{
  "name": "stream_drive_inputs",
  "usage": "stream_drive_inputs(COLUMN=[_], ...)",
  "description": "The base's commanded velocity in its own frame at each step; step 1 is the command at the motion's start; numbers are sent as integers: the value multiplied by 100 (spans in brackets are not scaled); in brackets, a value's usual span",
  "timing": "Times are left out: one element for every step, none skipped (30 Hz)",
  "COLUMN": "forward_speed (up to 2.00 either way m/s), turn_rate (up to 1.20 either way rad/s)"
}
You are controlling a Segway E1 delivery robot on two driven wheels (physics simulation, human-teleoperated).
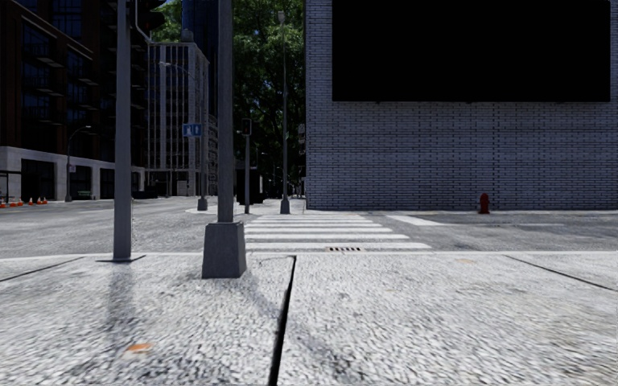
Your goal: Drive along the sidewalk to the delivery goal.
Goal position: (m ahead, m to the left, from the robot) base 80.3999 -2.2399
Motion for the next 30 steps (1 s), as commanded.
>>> stream_drive_inputs(forward_speed=[200, 200, 200, 200, 200, 200, 200, 200, 200, 200, 200, 200, 200, 200, 200, 200, 200, 200, 200, 200, 200, 200, 200, 200, 200, 200, 200, 200, 200, 200], turn_rate=[0, 0, 0, 0, 0, 0, 0, 0, 0, 0, 0, 0, 0, 0, 0, 0, 0, 0, 0, 0, 0, 0, 0, 0, 0, 0, 0, 0, 0, 0])
